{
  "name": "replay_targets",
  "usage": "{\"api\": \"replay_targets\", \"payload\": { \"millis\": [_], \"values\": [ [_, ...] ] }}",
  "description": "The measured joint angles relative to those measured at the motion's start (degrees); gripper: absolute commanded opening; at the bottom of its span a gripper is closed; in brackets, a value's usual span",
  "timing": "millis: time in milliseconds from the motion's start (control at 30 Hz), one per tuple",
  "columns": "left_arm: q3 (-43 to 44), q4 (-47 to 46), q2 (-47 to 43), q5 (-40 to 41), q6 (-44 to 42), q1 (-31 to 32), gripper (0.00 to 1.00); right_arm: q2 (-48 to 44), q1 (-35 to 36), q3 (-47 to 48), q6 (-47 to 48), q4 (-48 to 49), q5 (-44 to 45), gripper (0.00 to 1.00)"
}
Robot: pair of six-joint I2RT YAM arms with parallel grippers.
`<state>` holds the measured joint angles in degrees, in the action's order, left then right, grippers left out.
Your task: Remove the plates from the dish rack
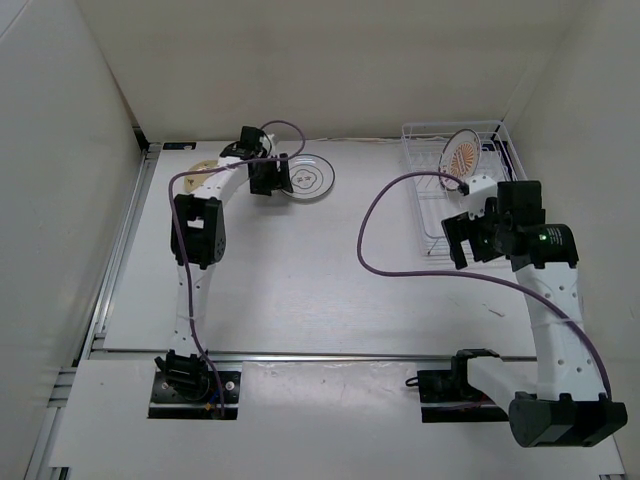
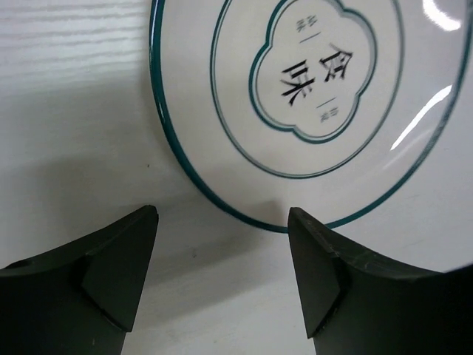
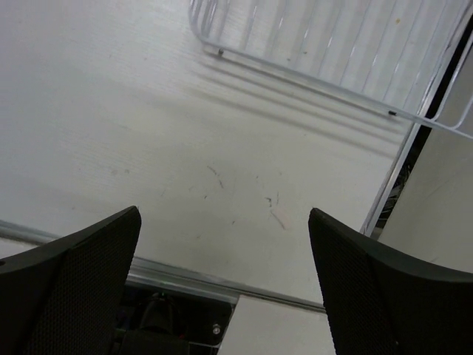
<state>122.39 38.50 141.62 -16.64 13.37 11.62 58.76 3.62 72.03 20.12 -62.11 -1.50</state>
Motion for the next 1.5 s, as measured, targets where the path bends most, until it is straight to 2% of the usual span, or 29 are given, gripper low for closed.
{"api": "replay_targets", "payload": {
  "millis": [233, 300, 400, 433, 500, 667, 833, 967, 1167, 1367, 1500],
  "values": [
    [-6.27, 4.44, -5.49, 9.64, -5.03, 2.82, 0.87, 5.09, -7.32, 0.55, -1.64, 12.04, 0.79, 1.0],
    [-7.15, 5.77, -7.78, 10.93, -7.08, 3.3, 0.93, 10.08, -9.44, 4.0, -3.67, 14.73, 0.98, 1.0],
    [-8.46, 7.02, -14.03, 11.72, -10.08, 3.76, 0.95, 21.03, -12.33, 14.4, -8.92, 17.38, 0.5, 1.0],
    [-8.48, 7.52, -16.81, 11.54, -11.1, 3.82, 1.0, 24.28, -13.22, 17.81, -10.64, 18.27, -0.15, 1.0],
    [-8.5, 8.44, -22.69, 10.29, -13.35, 3.87, 1.0, 30.08, -14.93, 23.91, -14.56, 21.0, -2.23, 0.99],
    [-9.11, 12.22, -38.64, 1.31, -20.44, 3.89, 1.0, 39.28, -16.24, 35.23, -19.69, 22.56, -5.99, 0.97],
    [-13.68, 18.1, -49.22, -7.32, -25.73, 3.93, 1.0, 44.54, -16.09, 39.08, -21.51, 23.93, -8.94, 0.94],
    [-16.72, 22.64, -50.34, -12.87, -27.52, 4.0, 1.0, 49.33, -16.02, 40.37, -22.01, 24.33, -10.99, 0.92],
    [-17.64, 25.68, -50.14, -16.52, -27.34, 3.98, 1.0, 56.98, -15.74, 42.16, -21.11, 24.63, -12.07, 0.89],
    [-17.68, 24.44, -50.12, -17.77, -23.26, 3.13, 1.0, 61.9, -15.1, 45.38, -19.65, 24.7, -11.76, 0.89],
    [-17.9, 21.64, -50.01, -18.14, -17.75, 0.44, 1.0, 63.41, -14.84, 47.19, -18.6, 25.03, -10.93, 0.86]
  ]
}}
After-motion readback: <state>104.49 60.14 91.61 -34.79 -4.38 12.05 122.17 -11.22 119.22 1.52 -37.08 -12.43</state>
